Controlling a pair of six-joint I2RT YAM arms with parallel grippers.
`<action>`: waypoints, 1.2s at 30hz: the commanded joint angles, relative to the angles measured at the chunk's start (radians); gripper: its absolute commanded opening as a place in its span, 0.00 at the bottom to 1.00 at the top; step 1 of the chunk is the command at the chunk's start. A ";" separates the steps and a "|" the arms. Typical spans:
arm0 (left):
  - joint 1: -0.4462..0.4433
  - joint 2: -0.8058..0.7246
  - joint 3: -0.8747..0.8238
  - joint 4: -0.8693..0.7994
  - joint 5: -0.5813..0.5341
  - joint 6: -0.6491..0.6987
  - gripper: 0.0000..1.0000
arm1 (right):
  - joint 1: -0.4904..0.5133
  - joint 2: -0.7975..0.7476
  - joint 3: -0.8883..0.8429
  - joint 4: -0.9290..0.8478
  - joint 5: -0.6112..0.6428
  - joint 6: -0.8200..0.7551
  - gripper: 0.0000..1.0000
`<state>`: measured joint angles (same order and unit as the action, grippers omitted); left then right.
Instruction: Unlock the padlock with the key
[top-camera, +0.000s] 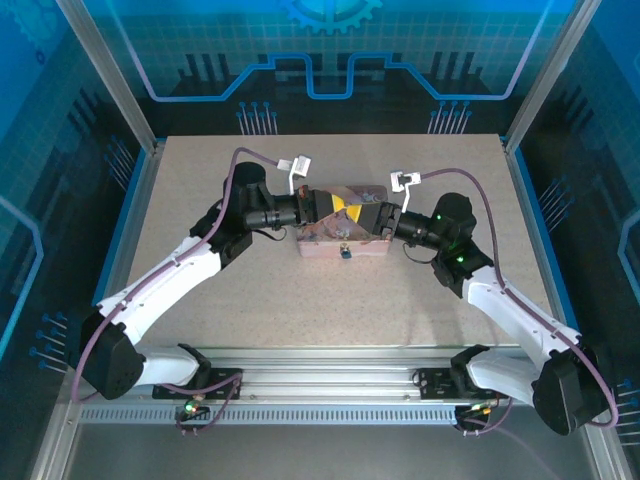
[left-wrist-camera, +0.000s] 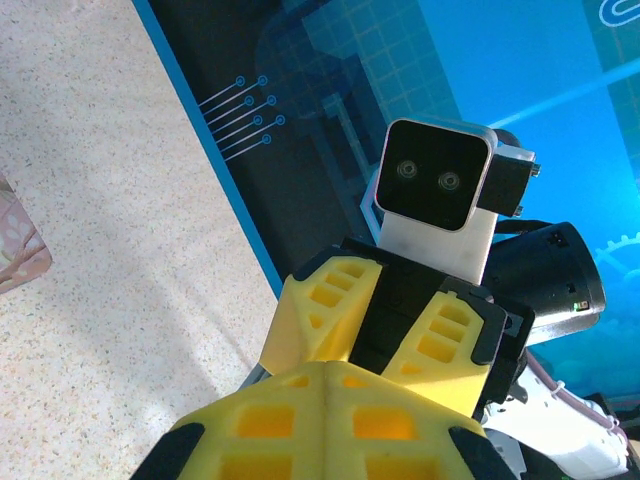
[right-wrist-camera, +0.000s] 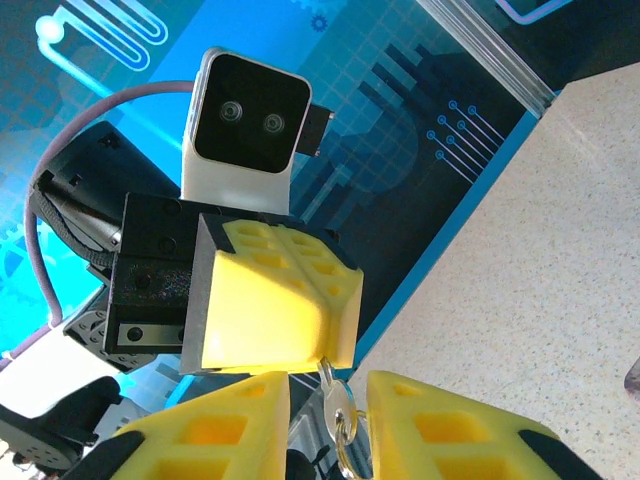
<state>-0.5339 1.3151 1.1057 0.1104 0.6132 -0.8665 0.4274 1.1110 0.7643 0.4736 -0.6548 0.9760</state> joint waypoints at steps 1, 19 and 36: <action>-0.005 -0.033 -0.005 0.031 -0.015 -0.013 0.00 | 0.011 0.008 -0.005 0.030 0.002 -0.007 0.25; -0.005 -0.039 -0.019 0.044 -0.029 -0.014 0.00 | 0.009 0.013 -0.003 0.034 0.001 -0.003 0.00; -0.006 -0.129 -0.182 -0.104 -0.194 0.093 0.89 | -0.146 0.001 0.191 -0.561 0.160 -0.336 0.00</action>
<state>-0.5339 1.2137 0.9691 0.0490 0.4797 -0.8143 0.3092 1.1107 0.8772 0.1184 -0.5755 0.7872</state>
